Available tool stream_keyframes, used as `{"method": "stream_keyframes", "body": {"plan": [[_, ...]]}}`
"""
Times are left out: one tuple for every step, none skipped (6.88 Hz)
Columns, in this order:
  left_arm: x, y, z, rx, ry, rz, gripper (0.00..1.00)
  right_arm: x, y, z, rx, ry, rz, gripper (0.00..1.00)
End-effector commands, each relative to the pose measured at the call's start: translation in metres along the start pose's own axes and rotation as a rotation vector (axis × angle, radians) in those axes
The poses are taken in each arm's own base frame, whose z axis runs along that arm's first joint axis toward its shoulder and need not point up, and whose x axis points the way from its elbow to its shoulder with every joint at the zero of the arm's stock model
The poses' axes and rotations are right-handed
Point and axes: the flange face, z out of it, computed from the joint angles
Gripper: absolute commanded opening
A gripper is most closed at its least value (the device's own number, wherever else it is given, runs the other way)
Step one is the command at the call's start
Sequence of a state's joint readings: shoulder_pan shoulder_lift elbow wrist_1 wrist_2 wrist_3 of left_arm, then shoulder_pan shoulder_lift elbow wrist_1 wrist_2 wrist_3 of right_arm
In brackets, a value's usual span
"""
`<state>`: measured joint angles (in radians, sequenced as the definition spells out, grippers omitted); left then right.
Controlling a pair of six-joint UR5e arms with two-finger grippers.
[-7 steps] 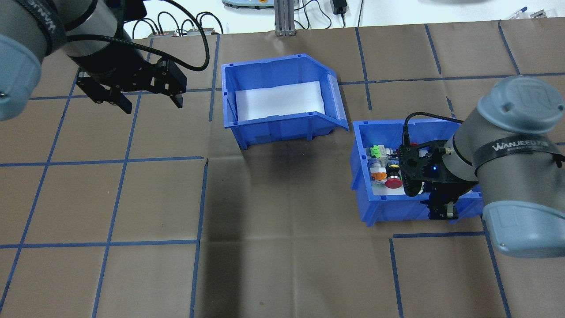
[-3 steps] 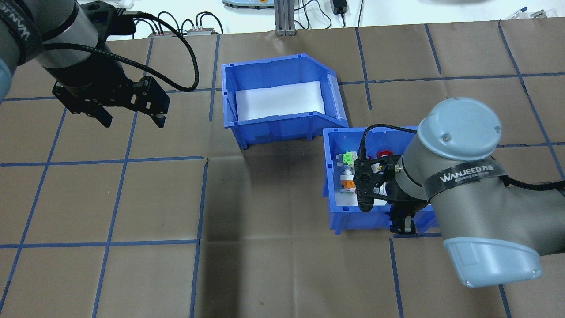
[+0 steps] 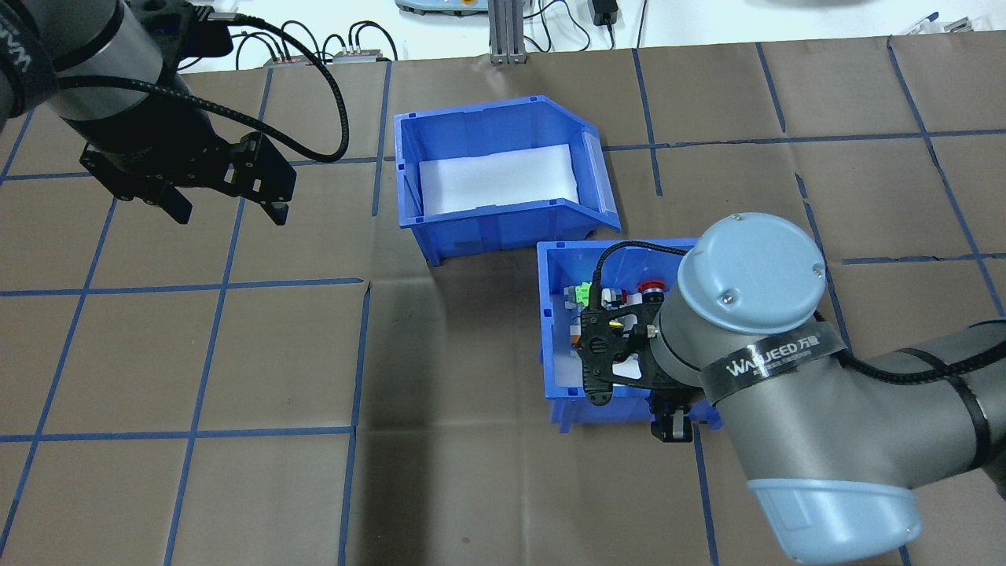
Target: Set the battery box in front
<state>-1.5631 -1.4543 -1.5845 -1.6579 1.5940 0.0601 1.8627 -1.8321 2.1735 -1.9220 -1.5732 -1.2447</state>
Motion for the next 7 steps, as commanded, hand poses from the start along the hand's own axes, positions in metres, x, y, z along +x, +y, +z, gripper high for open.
{"method": "stream_keyframes", "body": {"plan": [[0.001, 0.002, 0.004, -0.006, 0.005, 0.001, 0.99, -0.015, -0.046, 0.015, 0.013, 0.026, 0.010, 0.03], [0.001, 0.001, 0.005, -0.002, 0.003, 0.001, 0.99, -0.018, -0.071, 0.029, 0.021, 0.048, 0.027, 0.03], [0.001, 0.001, 0.005, -0.002, 0.003, 0.001, 0.99, -0.022, -0.089, 0.041, 0.025, 0.059, 0.011, 0.03], [0.001, 0.001, 0.005, -0.002, 0.008, 0.000, 0.99, -0.025, -0.097, 0.048, 0.025, 0.059, 0.017, 0.03], [0.000, 0.001, 0.005, -0.001, 0.009, -0.002, 0.99, -0.026, -0.098, 0.050, 0.023, 0.053, 0.014, 0.03], [0.001, 0.001, 0.005, 0.000, 0.011, -0.002, 0.99, -0.027, -0.099, 0.053, 0.020, 0.048, 0.011, 0.08], [0.000, 0.001, 0.005, -0.002, 0.008, -0.002, 0.99, -0.027, -0.101, 0.054, 0.027, 0.041, 0.027, 0.91]]}}
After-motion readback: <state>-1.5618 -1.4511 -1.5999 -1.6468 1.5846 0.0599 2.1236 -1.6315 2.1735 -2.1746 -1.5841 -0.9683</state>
